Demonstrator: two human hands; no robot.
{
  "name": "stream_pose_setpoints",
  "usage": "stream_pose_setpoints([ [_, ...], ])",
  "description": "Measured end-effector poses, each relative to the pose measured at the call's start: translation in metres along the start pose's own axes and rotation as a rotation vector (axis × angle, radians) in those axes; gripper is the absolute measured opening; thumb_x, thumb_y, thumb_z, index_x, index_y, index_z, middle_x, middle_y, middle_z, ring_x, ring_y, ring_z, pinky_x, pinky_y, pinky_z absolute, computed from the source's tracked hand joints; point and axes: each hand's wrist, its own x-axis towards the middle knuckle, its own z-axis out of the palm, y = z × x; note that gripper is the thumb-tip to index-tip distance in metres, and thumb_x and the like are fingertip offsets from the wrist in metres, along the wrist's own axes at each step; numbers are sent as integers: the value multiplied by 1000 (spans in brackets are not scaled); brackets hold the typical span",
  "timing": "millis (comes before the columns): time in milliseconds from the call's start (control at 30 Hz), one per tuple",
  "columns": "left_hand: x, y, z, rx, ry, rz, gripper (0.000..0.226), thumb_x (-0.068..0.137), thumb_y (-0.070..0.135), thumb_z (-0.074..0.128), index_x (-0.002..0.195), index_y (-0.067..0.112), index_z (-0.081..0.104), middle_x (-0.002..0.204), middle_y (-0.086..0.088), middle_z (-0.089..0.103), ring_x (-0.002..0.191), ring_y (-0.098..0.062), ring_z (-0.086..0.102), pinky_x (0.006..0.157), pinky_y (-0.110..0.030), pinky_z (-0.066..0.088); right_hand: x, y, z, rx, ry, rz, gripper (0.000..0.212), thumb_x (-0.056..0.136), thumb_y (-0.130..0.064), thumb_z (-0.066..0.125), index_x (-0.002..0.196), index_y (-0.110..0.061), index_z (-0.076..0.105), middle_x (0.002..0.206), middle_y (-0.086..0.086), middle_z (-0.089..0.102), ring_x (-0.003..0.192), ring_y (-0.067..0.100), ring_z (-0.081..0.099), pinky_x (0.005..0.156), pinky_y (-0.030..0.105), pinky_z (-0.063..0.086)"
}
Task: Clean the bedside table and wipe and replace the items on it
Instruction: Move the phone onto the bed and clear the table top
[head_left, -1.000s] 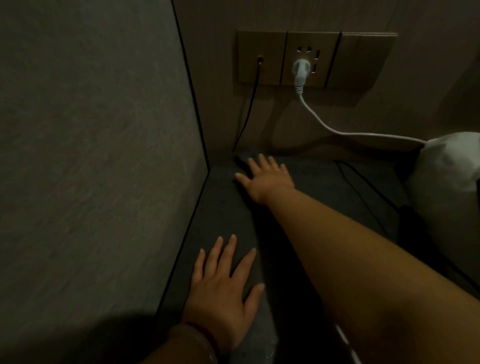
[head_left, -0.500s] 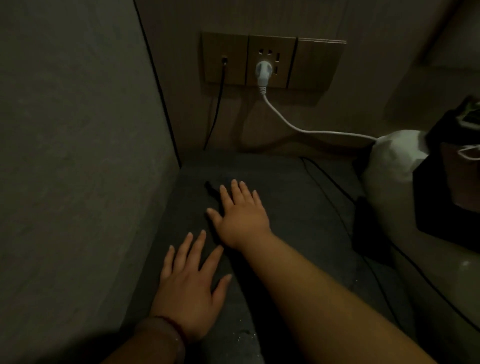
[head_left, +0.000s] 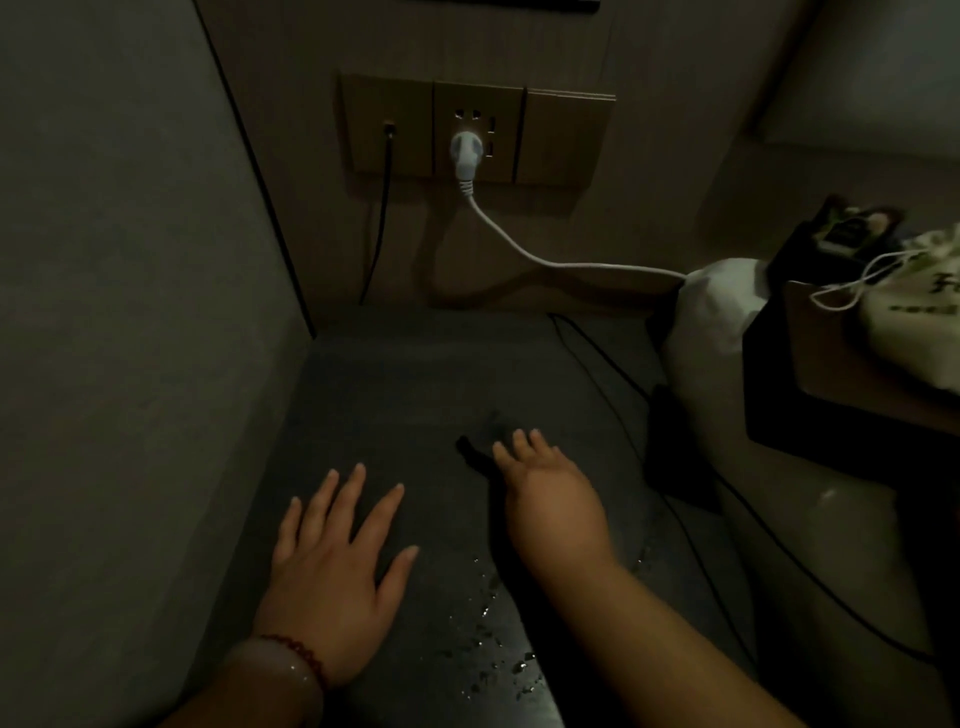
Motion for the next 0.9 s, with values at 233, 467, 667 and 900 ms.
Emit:
stream_pose_setpoints([
  [233,0,0,0,-47,52,6,83,69,71,-7,147,46,7,159,6,-4,140,-9,-13,116,-42,-6,10,10,-68,23,297,56,62,94,-10,46,149,-25,23,157,-4,17,144,9,15,111,22,20],
  [467,2,-8,1,50,-128,-7,60,89,64,19,130,36,54,139,-4,52,130,-21,35,109,-35,8,92,48,-99,-77,41,432,49,94,-6,46,142,-11,36,150,9,32,139,25,28,96,39,43],
  [667,5,-12,11,48,-72,30,61,91,63,15,132,35,50,138,-6,52,129,-23,34,111,-32,0,100,80,-78,8,21,641,28,95,-6,43,120,-4,56,127,16,55,118,32,51,87,41,46],
  [900,3,-12,10,39,-55,34,59,91,63,18,133,35,48,139,-7,51,131,-23,32,109,-30,3,110,83,-83,29,-41,580,32,96,-6,44,126,-4,53,129,16,53,117,32,52,88,41,45],
])
